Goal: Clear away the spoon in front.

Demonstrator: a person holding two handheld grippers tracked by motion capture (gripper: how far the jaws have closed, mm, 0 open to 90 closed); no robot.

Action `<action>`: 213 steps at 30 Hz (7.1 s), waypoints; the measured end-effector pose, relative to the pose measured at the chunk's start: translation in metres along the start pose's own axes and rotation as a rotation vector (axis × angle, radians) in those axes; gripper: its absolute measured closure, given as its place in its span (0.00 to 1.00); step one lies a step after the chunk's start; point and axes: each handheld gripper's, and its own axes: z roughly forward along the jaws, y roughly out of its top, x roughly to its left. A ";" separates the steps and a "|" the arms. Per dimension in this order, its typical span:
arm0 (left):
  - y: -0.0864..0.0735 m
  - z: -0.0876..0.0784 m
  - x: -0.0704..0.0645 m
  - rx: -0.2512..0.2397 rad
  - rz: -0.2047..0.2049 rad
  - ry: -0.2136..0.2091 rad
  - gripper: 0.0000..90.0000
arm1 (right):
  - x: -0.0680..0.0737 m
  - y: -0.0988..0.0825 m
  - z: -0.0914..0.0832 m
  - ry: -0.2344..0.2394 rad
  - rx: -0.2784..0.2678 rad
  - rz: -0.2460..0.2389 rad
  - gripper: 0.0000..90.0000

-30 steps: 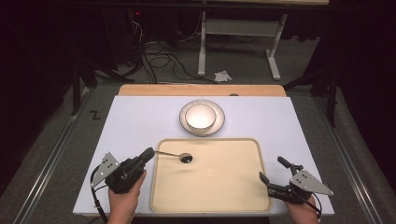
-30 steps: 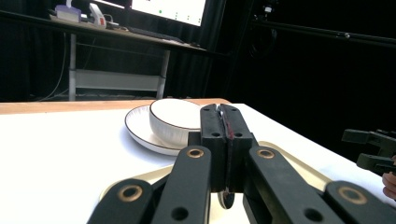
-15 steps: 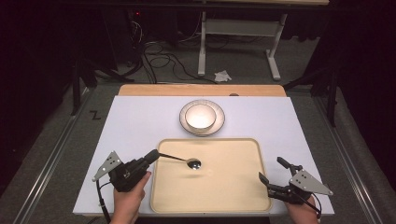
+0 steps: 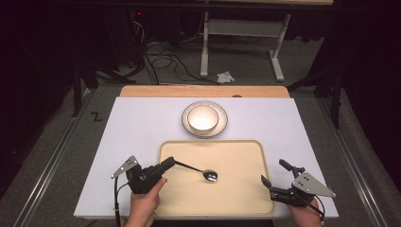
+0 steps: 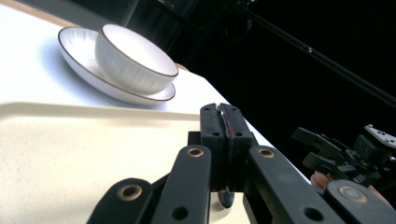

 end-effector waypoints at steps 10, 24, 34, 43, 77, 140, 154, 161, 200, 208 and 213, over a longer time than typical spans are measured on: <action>-0.006 0.005 0.003 0.024 -0.031 0.001 0.99 | 0.000 0.000 0.001 0.010 -0.002 -0.005 0.18; -0.007 0.007 0.008 0.091 -0.055 0.096 0.89 | -0.001 -0.001 0.001 0.007 0.003 0.002 0.18; -0.005 0.009 0.005 0.118 0.002 0.155 0.70 | -0.001 -0.001 0.001 0.008 0.001 0.003 0.18; -0.004 0.012 0.001 0.151 0.074 0.185 0.61 | -0.001 -0.001 0.001 0.008 0.002 0.002 0.18; -0.007 0.025 0.016 0.433 0.281 0.413 1.00 | -0.002 -0.001 0.009 0.013 0.006 0.009 0.18; -0.018 0.043 -0.033 0.567 0.385 0.292 1.00 | 0.005 0.005 0.015 0.043 -0.002 -0.016 0.18; -0.027 0.128 -0.050 0.655 0.442 0.297 1.00 | 0.003 0.004 0.014 0.038 -0.006 -0.018 0.18; -0.022 0.128 -0.038 0.649 0.439 0.367 1.00 | 0.003 0.005 0.014 0.040 -0.009 -0.018 0.18; -0.037 0.022 -0.041 0.684 0.450 0.344 1.00 | 0.002 0.003 0.015 0.030 0.000 -0.009 0.18; -0.040 0.030 -0.047 0.687 0.464 0.316 1.00 | 0.005 0.004 0.017 0.040 0.008 -0.020 0.18; -0.040 0.031 -0.047 0.687 0.461 0.309 1.00 | 0.006 0.003 0.018 0.037 0.018 -0.017 0.18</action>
